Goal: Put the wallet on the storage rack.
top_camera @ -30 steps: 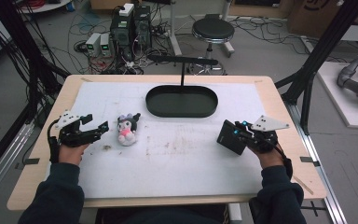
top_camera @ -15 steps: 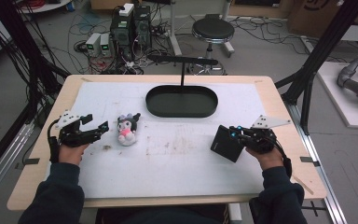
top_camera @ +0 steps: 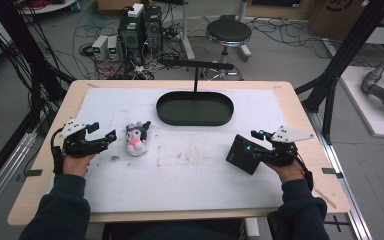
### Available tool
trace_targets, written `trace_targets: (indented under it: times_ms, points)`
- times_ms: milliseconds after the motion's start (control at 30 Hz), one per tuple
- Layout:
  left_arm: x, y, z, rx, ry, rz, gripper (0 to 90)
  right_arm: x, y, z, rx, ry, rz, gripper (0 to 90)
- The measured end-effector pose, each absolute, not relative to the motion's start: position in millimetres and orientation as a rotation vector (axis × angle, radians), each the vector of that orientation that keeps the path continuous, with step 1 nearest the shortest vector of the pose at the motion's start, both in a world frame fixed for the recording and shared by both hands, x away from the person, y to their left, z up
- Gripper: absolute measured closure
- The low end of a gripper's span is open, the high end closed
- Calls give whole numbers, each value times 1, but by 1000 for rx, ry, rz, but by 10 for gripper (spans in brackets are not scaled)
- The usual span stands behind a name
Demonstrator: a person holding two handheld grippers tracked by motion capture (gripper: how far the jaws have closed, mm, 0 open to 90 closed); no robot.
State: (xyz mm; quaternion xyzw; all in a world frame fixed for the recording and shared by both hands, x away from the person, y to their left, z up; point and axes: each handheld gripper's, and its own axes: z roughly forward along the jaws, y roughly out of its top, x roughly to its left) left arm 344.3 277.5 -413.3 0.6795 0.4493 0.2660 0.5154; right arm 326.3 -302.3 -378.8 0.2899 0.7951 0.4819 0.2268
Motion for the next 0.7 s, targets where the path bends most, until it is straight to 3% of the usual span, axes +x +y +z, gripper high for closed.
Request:
trace_targets:
  times_ms: [33,100,133,167,300,433,467,567,600,667,700]
  points:
    - [344,278,-413,1636,1079,640,232,326,-302,-379,799,2191,1328,465]
    - [344,278,-413,1637,1077,640,232,327,-304,-381,810,2177,1298,345]
    - [344,278,-413,1637,1078,639,232,327,-304,-381,810,2177,1298,345]
    - [344,277,-413,1634,1078,637,233,331,-304,-386,818,2226,1276,285]
    - [344,277,-413,1635,1079,635,233,337,-303,-401,853,2332,1208,284]
    - [344,277,-414,1636,1078,635,233,340,-303,-406,882,2361,1234,362]
    - [344,277,-414,1636,1076,635,232,343,-305,-408,897,2387,1239,478]
    - [345,277,-414,1641,1072,641,232,343,-306,-408,891,2405,1255,600]
    - [345,277,-414,1641,1072,641,232,343,-306,-408,891,2405,1255,600]
    - [345,277,-414,1638,1074,640,232,342,-305,-406,859,2399,1272,767]
    - [345,277,-414,1638,1076,639,232,342,-305,-405,863,2394,1271,773]
